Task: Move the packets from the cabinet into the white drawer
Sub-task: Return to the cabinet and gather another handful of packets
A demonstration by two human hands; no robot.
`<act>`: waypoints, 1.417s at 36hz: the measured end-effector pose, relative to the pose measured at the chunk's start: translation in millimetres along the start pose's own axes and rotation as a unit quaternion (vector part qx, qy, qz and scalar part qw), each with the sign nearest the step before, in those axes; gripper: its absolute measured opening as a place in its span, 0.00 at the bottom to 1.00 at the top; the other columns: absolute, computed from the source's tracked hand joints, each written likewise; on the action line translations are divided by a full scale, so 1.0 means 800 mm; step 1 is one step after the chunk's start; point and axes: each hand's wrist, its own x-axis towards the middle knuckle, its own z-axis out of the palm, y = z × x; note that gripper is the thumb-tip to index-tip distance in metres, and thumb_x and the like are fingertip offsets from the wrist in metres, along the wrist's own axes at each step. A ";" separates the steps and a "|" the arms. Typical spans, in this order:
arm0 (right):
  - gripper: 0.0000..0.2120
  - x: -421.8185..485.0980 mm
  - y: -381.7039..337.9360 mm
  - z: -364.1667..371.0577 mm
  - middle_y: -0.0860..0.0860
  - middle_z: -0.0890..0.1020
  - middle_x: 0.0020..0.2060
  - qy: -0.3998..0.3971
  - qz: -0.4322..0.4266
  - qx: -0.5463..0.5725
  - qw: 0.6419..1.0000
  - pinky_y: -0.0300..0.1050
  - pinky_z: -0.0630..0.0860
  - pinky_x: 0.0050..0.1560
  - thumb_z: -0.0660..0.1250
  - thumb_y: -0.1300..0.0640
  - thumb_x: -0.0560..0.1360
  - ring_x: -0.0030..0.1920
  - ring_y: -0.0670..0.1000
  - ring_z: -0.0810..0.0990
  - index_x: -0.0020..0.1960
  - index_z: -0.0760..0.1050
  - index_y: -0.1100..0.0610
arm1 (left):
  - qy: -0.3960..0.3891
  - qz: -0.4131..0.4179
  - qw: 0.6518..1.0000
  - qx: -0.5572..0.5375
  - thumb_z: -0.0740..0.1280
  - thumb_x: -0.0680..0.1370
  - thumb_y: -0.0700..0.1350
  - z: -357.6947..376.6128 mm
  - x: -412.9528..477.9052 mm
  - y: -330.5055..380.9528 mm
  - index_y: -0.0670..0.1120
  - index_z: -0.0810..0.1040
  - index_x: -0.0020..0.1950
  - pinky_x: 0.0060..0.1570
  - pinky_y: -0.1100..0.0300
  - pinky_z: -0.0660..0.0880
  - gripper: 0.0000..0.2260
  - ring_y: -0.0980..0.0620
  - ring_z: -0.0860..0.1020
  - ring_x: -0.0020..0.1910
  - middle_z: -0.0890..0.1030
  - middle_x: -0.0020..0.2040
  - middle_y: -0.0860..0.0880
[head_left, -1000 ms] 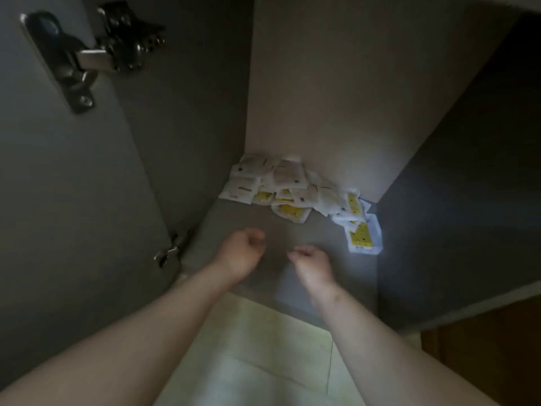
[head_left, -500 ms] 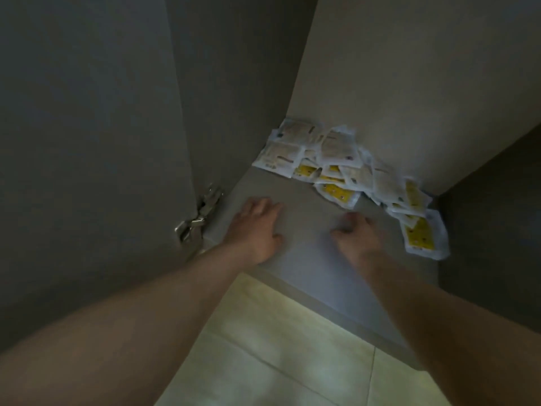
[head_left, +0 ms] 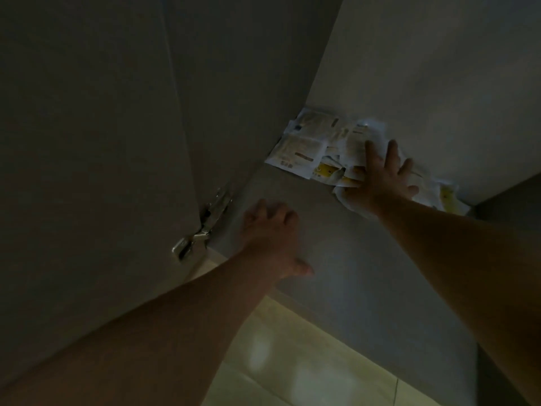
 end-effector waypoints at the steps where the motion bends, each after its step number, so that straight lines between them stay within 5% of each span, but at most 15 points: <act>1: 0.50 0.007 0.000 -0.001 0.48 0.37 0.76 -0.007 -0.006 -0.012 1.000 0.72 0.54 0.67 0.71 0.39 0.67 0.75 0.63 0.39 0.76 0.39 0.41 | 0.003 0.000 1.000 0.002 0.68 0.69 0.66 0.000 -0.001 0.000 0.47 0.50 0.76 0.72 0.46 0.53 0.45 0.39 0.46 0.76 0.51 0.76 0.48; 8: 0.53 0.058 -0.005 -0.002 0.46 0.35 0.75 -0.053 -0.074 -0.055 0.994 0.76 0.54 0.65 0.74 0.42 0.66 0.74 0.66 0.38 0.75 0.38 0.38 | 0.024 0.007 1.000 0.006 0.68 0.68 0.67 0.003 -0.003 -0.003 0.49 0.52 0.76 0.73 0.47 0.52 0.45 0.40 0.47 0.75 0.52 0.76 0.49; 11: 0.55 0.077 -0.001 0.001 0.48 0.42 0.76 -0.087 -0.107 -0.029 0.990 0.72 0.58 0.67 0.77 0.45 0.63 0.73 0.69 0.49 0.74 0.40 0.36 | 0.036 0.011 0.999 0.004 0.68 0.67 0.67 0.005 -0.001 -0.006 0.50 0.52 0.76 0.73 0.48 0.51 0.45 0.40 0.47 0.75 0.52 0.76 0.49; 17: 0.41 0.065 0.016 0.005 0.56 0.60 0.72 -0.051 -0.135 -0.046 0.988 0.62 0.67 0.65 0.71 0.45 0.70 0.68 0.66 0.66 0.75 0.51 0.41 | 0.023 0.020 0.998 -0.054 0.68 0.69 0.65 0.005 -0.005 -0.012 0.52 0.55 0.75 0.72 0.50 0.49 0.41 0.43 0.45 0.76 0.50 0.77 0.50; 22: 0.28 0.017 0.035 0.010 0.54 0.67 0.67 -0.052 -0.193 -0.071 0.977 0.59 0.73 0.58 0.57 0.42 0.73 0.62 0.64 0.71 0.72 0.59 0.44 | 0.196 0.003 0.966 -0.166 0.65 0.76 0.55 -0.027 0.003 -0.011 0.49 0.59 0.75 0.69 0.57 0.55 0.30 0.45 0.56 0.72 0.57 0.74 0.46; 25: 0.29 -0.017 0.047 0.016 0.53 0.67 0.67 -0.053 -0.215 -0.059 0.973 0.58 0.71 0.60 0.66 0.51 0.71 0.63 0.63 0.70 0.71 0.63 0.45 | 0.279 0.031 0.948 -0.148 0.64 0.76 0.56 -0.046 0.022 -0.009 0.52 0.56 0.76 0.72 0.48 0.55 0.32 0.41 0.51 0.74 0.53 0.76 0.46; 28: 0.36 -0.060 0.057 0.027 0.51 0.66 0.69 -0.034 -0.244 -0.085 0.965 0.59 0.69 0.62 0.72 0.53 0.66 0.65 0.62 0.68 0.67 0.57 0.37 | 0.133 0.015 0.984 -0.122 0.60 0.76 0.62 -0.055 0.041 -0.001 0.60 0.43 0.76 0.73 0.47 0.45 0.35 0.42 0.41 0.76 0.40 0.78 0.51; 32: 0.39 -0.116 0.062 0.035 0.51 0.59 0.74 -0.026 -0.236 -0.085 0.968 0.65 0.62 0.66 0.74 0.47 0.63 0.70 0.65 0.60 0.66 0.56 0.35 | -0.023 0.019 0.998 -0.063 0.60 0.74 0.66 -0.017 0.033 0.006 0.63 0.42 0.76 0.72 0.41 0.42 0.37 0.41 0.37 0.75 0.36 0.77 0.52; 34: 0.35 -0.140 0.065 0.039 0.47 0.47 0.76 -0.070 -0.209 -0.052 0.974 0.63 0.48 0.72 0.69 0.50 0.70 0.75 0.61 0.45 0.71 0.56 0.34 | -0.013 0.014 1.000 -0.014 0.60 0.74 0.67 0.014 0.014 0.009 0.62 0.39 0.75 0.71 0.39 0.39 0.39 0.40 0.34 0.74 0.34 0.77 0.51; 36: 0.31 -0.159 0.070 0.043 0.45 0.45 0.76 -0.080 -0.204 0.003 0.976 0.61 0.41 0.72 0.66 0.50 0.72 0.76 0.57 0.39 0.71 0.59 0.36 | 0.015 0.003 1.000 -0.003 0.58 0.74 0.67 0.034 -0.005 0.015 0.61 0.38 0.75 0.71 0.40 0.37 0.39 0.40 0.33 0.74 0.33 0.76 0.51; 39: 0.27 -0.185 0.076 0.053 0.45 0.51 0.76 -0.066 -0.194 0.107 0.973 0.61 0.41 0.73 0.61 0.47 0.69 0.76 0.55 0.40 0.69 0.66 0.38 | 0.038 -0.008 0.999 -0.018 0.58 0.75 0.66 0.047 -0.027 0.023 0.60 0.40 0.76 0.71 0.43 0.36 0.37 0.40 0.33 0.74 0.35 0.77 0.51; 42: 0.35 -0.217 0.075 0.061 0.44 0.52 0.76 -0.056 -0.162 0.155 0.973 0.57 0.39 0.73 0.49 0.38 0.61 0.77 0.53 0.43 0.67 0.68 0.39 | 0.044 -0.019 0.999 -0.023 0.58 0.76 0.65 0.053 -0.046 0.030 0.60 0.42 0.76 0.72 0.45 0.37 0.35 0.41 0.35 0.75 0.36 0.77 0.51; 49: 0.32 -0.262 0.080 0.075 0.51 0.61 0.74 -0.052 -0.166 0.149 0.973 0.59 0.46 0.72 0.65 0.51 0.64 0.74 0.58 0.60 0.65 0.61 0.35 | 0.052 -0.003 0.998 0.019 0.56 0.78 0.62 0.064 -0.082 0.040 0.56 0.45 0.77 0.73 0.47 0.44 0.32 0.45 0.43 0.77 0.43 0.78 0.53; 51: 0.33 -0.266 0.082 0.069 0.50 0.59 0.75 -0.071 -0.175 0.130 0.973 0.57 0.45 0.72 0.68 0.55 0.68 0.75 0.57 0.58 0.69 0.63 0.38 | 0.059 0.001 0.996 0.062 0.55 0.79 0.62 0.066 -0.093 0.043 0.53 0.45 0.77 0.72 0.46 0.46 0.32 0.44 0.46 0.77 0.45 0.78 0.52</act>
